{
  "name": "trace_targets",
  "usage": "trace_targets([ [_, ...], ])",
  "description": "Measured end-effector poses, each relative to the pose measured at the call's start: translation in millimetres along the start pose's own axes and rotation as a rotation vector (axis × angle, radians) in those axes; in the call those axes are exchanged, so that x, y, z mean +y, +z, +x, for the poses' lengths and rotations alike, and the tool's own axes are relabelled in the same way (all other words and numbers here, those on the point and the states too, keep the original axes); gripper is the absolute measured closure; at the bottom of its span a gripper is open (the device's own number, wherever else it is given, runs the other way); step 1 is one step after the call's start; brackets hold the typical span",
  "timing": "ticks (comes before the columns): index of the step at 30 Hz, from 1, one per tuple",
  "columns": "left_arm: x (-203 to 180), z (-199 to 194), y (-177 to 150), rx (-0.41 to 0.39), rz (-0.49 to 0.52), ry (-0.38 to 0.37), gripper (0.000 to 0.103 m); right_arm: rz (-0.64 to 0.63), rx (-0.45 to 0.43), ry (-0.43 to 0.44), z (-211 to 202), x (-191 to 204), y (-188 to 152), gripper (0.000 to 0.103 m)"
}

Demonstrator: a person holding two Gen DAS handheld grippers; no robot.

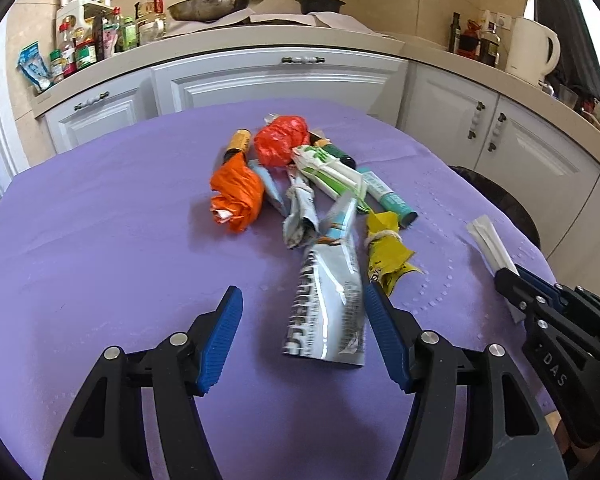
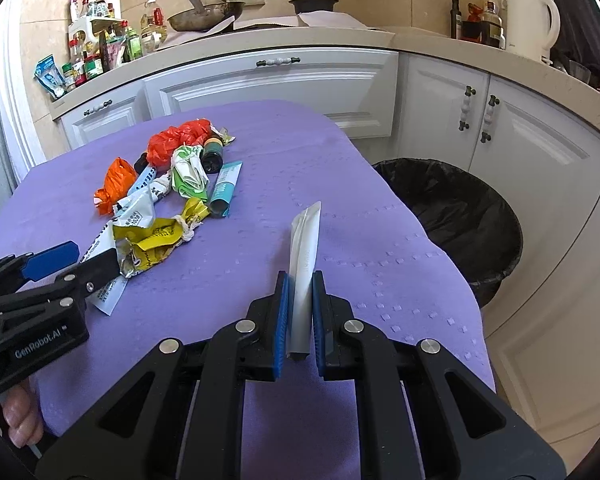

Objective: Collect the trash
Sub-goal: 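Grasp the silver foil packet with the left tool while the right tool holds the white tube, then carry both items over the black bin and open both tools to drop them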

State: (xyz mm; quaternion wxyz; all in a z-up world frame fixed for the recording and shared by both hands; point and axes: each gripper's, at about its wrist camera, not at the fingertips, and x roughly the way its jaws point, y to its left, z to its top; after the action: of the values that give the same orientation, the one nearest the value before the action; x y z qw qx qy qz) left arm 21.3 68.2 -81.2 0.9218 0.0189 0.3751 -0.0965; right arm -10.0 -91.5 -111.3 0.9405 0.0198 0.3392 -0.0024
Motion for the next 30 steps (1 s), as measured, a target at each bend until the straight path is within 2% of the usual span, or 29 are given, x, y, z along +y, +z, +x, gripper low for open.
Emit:
trace_targets([
  [6,-2,2,-1,0.003,0.002,-0.022,0.062,-0.001,0.005,0.001,2,1,-1,0.092],
  [10,-7,-1,-3,-0.016,0.035,-0.03,0.07,-0.004,0.005,0.002,2,2,-2,0.092],
  [16,-7,-8,-5,-0.04,0.046,-0.045,0.075,-0.004,-0.002,0.003,1,2,-2,0.092],
  [23,2,-24,-2,-0.063,0.019,-0.037,0.076,0.0,-0.021,0.002,-6,1,0,0.092],
  [30,1,-46,13,-0.147,0.012,-0.014,0.076,0.011,-0.063,-0.016,-19,-8,10,0.092],
])
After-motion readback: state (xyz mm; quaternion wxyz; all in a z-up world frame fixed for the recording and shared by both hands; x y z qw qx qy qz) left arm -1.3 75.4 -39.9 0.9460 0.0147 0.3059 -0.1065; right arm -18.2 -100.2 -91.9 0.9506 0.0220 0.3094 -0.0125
